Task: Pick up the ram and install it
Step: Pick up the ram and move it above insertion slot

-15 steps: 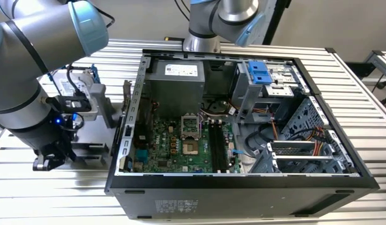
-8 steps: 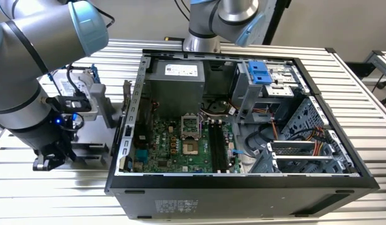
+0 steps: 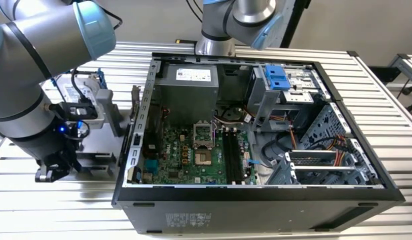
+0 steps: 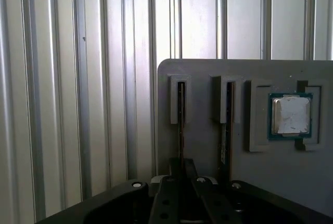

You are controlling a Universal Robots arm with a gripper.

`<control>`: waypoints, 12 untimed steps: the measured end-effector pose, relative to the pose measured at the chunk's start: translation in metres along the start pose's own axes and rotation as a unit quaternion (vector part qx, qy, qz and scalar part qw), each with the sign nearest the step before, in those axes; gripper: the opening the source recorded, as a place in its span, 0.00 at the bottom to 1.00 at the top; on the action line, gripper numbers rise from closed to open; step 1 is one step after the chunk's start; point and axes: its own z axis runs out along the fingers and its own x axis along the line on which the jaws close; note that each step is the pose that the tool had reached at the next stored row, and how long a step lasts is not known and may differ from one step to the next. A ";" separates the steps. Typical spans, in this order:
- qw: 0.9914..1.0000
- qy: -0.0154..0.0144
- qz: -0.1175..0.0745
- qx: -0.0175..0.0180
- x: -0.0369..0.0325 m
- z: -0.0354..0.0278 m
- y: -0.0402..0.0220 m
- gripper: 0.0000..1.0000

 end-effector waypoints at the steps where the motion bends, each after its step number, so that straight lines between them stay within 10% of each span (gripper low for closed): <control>1: 1.000 0.000 0.000 0.000 0.0000 0.0000 0.0000 0.00; 12: 1.000 0.000 0.000 0.000 -0.0002 -0.0039 0.0000 0.00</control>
